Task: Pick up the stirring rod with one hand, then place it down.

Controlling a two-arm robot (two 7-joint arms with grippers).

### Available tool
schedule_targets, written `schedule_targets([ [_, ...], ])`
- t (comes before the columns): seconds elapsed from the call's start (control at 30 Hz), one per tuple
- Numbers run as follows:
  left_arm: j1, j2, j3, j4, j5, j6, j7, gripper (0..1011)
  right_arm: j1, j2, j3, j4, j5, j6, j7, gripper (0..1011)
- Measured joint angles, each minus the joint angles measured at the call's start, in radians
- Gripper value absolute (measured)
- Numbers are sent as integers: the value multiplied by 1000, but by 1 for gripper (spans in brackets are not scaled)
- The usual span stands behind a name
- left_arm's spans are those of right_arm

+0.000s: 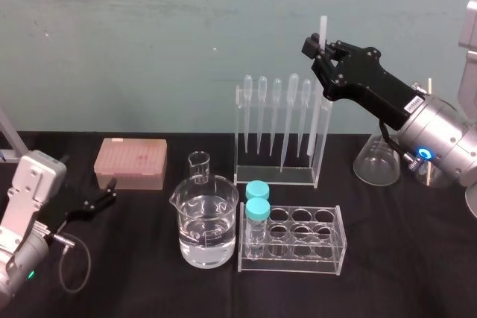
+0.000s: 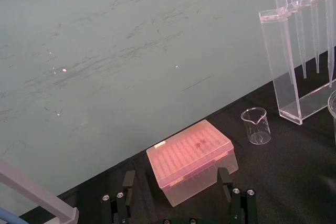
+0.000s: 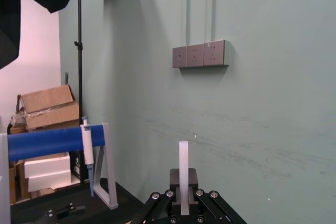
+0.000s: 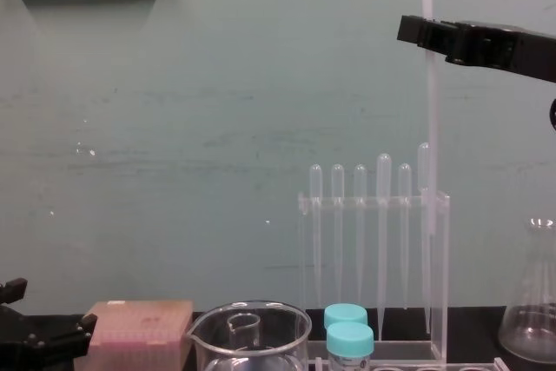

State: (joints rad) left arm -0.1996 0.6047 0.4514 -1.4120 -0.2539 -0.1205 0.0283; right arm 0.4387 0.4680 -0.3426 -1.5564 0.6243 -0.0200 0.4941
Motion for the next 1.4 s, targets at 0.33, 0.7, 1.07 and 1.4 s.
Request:
schedule_targets([
  [0.33,0,0,0,0,0,0,0,1000,5,-1,-4,11,0,2,6,69],
  [0.7,0,0,0,0,0,0,0,1000,15,-4,-10,26,1,1,14,69],
  [1.07,0,0,0,0,0,0,0,1000,27,-7,-16,40,0,3,18,69],
  [1.4,0,0,0,0,0,0,0,1000,30,-9,-19,47,-1,4,19,69],
])
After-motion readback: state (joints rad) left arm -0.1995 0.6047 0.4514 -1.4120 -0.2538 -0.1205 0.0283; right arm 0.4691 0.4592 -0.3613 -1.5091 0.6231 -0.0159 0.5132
